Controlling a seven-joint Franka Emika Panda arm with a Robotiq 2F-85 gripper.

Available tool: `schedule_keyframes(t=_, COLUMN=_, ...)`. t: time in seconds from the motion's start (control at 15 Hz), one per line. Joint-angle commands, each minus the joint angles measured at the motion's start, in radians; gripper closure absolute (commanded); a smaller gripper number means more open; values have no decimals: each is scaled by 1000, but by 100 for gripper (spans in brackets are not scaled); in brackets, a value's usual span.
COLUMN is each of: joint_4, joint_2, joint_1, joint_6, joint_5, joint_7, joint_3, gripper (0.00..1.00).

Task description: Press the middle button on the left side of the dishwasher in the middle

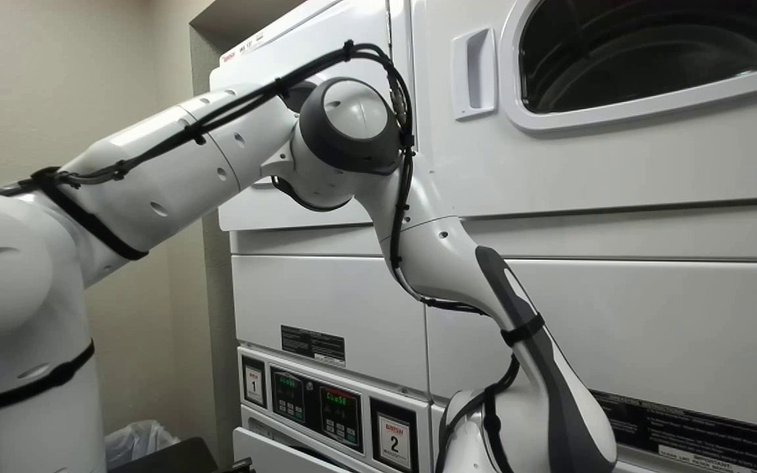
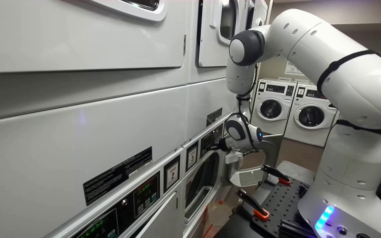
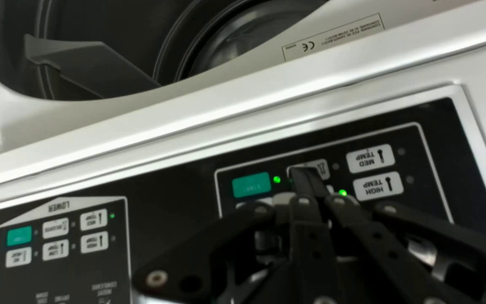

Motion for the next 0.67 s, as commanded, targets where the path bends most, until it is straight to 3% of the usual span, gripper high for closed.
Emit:
schedule_keyframes(t=0.0, joint_4=9, joint_2=-25, joint_1=-99, joint_6=-35, joint_5=-6, joint_7=-58, joint_3=63, gripper=100)
schedule_keyframes(t=0.27, joint_4=25, joint_2=-23, joint_1=-61, joint_6=92, joint_5=-8, joint_7=-37, joint_3=50, gripper=100)
schedule_keyframes(t=0.33, joint_4=25, joint_2=-17, joint_1=-11, joint_6=116, joint_5=-12, joint_7=7, joint_3=13, gripper=100)
schedule_keyframes(t=0.6, joint_4=25, joint_2=-35, joint_1=49, joint_6=275, joint_5=-166, joint_7=106, joint_3=-10, gripper=100)
